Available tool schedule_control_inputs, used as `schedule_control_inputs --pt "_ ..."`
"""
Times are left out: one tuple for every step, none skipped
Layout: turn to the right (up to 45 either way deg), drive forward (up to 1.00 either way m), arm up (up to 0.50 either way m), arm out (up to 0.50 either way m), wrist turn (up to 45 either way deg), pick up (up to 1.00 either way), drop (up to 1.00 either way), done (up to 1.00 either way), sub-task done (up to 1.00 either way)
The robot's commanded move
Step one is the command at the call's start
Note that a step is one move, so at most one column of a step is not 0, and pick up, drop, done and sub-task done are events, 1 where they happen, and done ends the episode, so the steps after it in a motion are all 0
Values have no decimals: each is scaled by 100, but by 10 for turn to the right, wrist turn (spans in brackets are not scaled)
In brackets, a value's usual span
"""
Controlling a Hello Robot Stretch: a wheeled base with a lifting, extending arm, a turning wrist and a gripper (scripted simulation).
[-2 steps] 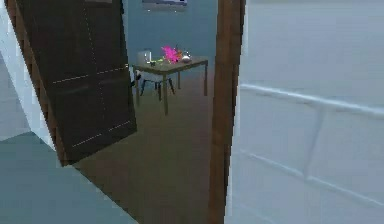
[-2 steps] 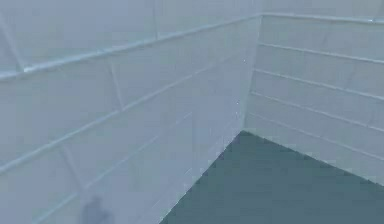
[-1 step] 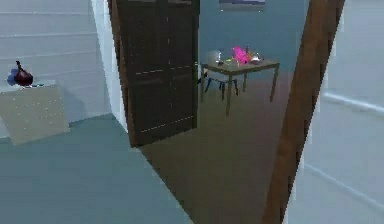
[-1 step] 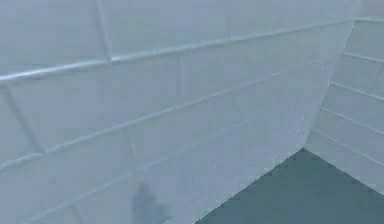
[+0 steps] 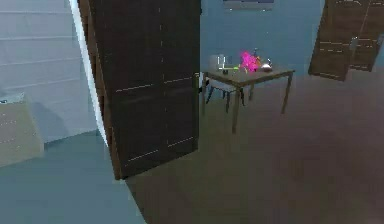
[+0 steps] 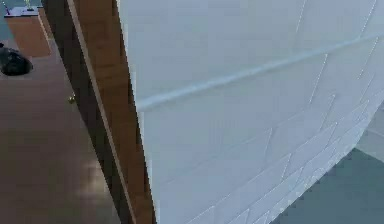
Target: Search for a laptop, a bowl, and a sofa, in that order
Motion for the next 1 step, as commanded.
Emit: schedule_control_inputs --pt "-270 0 0 0 0 0 0 0 0"
